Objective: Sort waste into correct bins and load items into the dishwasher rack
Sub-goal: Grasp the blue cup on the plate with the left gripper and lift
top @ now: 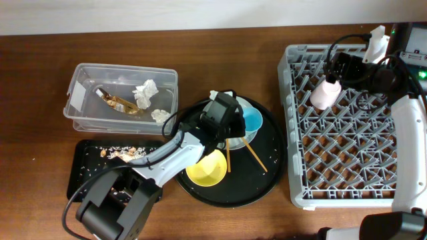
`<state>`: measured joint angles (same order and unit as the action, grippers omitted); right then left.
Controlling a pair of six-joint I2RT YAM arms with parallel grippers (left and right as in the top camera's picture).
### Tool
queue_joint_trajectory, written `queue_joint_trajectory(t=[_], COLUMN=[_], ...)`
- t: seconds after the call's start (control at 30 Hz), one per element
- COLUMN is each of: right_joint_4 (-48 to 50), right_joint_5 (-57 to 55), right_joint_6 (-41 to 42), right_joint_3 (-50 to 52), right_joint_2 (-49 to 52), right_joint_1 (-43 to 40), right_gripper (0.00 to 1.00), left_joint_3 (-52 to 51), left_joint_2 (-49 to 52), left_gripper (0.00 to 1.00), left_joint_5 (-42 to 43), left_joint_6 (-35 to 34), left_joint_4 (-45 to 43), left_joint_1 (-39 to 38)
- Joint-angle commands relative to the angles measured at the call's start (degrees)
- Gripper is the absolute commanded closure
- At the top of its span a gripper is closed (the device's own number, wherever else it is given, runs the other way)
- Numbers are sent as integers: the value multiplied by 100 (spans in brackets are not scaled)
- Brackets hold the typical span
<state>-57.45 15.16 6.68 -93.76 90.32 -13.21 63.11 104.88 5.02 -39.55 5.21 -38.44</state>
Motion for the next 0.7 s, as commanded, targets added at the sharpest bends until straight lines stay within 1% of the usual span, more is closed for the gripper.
queue_joint_trajectory(t=[0.0, 0.03, 0.1, 0.2, 0.37, 0.5, 0.53, 0.6, 0.63, 0.67], right_joint_4=[2, 2, 2, 2, 2, 2, 2, 2, 2, 2], right_joint_5=[74, 72, 72, 72, 72, 72, 72, 74, 72, 72], right_joint_6=[-4, -4, -4, -4, -4, -4, -4, -4, -4, -4], right_joint_3=[-22, -22, -22, -22, -22, -22, -22, -22, -22, -22], right_joint_2=[15, 15, 15, 15, 15, 15, 15, 15, 15, 15], right_joint_1=[-37, -37, -37, -37, -37, -37, -37, -37, -37, -37], right_gripper=[2, 2, 2, 2, 2, 2, 2, 2, 2, 2], left_joint_3=[-2, -2, -2, 4, 153, 203, 203, 203, 203, 203], left_joint_2=[46, 46, 44, 31, -264, -918, -1082, -1447, -1591, -1740], left_gripper=[83, 87, 91, 99, 99, 99, 99, 99, 99, 100], left_joint_5=[-345, -459, -507, -498, -483, -350, -151, 546, 1001, 1685], left_joint_6=[11, 11, 11, 11, 17, 15, 17, 15, 15, 15], left_joint_4=[195, 284, 328, 181, 105, 116, 164, 345, 433, 514], left_joint_1=[-20, -20, -20, -13, -13, 7, 48, 223, 339, 507])
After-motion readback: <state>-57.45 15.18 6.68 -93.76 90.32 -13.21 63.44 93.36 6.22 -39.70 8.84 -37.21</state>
